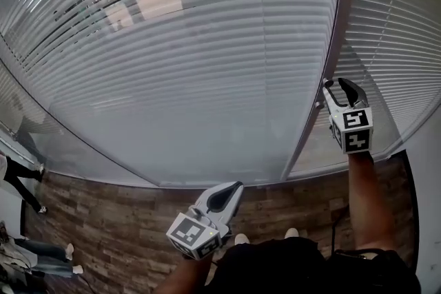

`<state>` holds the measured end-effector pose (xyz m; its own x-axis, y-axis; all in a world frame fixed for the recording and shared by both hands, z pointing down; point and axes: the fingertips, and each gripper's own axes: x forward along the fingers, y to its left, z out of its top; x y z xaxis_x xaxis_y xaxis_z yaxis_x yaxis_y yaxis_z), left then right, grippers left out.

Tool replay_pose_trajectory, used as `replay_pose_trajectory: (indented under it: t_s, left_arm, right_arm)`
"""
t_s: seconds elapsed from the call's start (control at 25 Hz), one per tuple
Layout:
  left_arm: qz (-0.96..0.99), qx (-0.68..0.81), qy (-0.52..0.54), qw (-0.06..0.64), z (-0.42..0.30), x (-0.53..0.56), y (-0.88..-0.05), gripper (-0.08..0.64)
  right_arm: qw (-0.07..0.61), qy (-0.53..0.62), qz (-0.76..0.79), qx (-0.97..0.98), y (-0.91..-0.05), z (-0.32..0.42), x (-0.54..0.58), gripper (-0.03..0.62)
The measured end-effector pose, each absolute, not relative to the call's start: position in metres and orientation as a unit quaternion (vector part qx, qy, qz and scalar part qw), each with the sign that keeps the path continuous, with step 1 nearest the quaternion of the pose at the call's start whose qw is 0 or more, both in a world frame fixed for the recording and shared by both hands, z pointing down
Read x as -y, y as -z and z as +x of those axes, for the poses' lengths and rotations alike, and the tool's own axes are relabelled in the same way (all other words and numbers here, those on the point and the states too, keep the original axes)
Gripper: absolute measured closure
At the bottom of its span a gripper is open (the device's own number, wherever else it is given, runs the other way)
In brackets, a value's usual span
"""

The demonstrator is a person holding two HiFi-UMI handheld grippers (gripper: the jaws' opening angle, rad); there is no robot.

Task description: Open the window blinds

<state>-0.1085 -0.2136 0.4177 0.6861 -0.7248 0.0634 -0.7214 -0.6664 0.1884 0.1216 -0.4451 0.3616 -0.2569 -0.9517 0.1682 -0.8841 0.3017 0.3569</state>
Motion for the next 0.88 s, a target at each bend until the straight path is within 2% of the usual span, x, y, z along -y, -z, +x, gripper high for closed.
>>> replay_pose_trajectory:
  t_s: [0.12, 0.2, 0.32, 0.4, 0.76, 0.88]
  left_arm:
    - [0.913, 0.394, 0.006, 0.103, -0.107, 0.214, -0.419, 0.560]
    - [0.914, 0.392, 0.010, 0.103, -0.106, 0.214, -0.420, 0.560]
    - [0.915, 0.391, 0.008, 0.104, -0.104, 0.214, -0.419, 0.560]
    - [0.915, 0.390, 0.009, 0.103, -0.103, 0.214, -0.420, 0.560]
    - [0.912, 0.398, 0.009, 0.101, -0.105, 0.215, -0.419, 0.560]
    - [0.913, 0.395, 0.009, 0.099, -0.105, 0.215, -0.422, 0.560]
  right_arm:
    - [0.321, 0.292, 0.571, 0.697, -0.360, 0.113, 0.442, 0.404]
    - [0.363, 0.345, 0.553, 0.666, -0.364, 0.107, 0.441, 0.448]
    - [0.368, 0.346, 0.548, 0.667, -0.366, 0.106, 0.440, 0.441]
    - [0.371, 0.341, 0.542, 0.673, -0.369, 0.105, 0.441, 0.382]
    - [0.390, 0.353, 0.546, 0.652, -0.373, 0.109, 0.449, 0.440]
    - [0.371, 0.333, 0.555, 0.666, -0.373, 0.110, 0.450, 0.443]
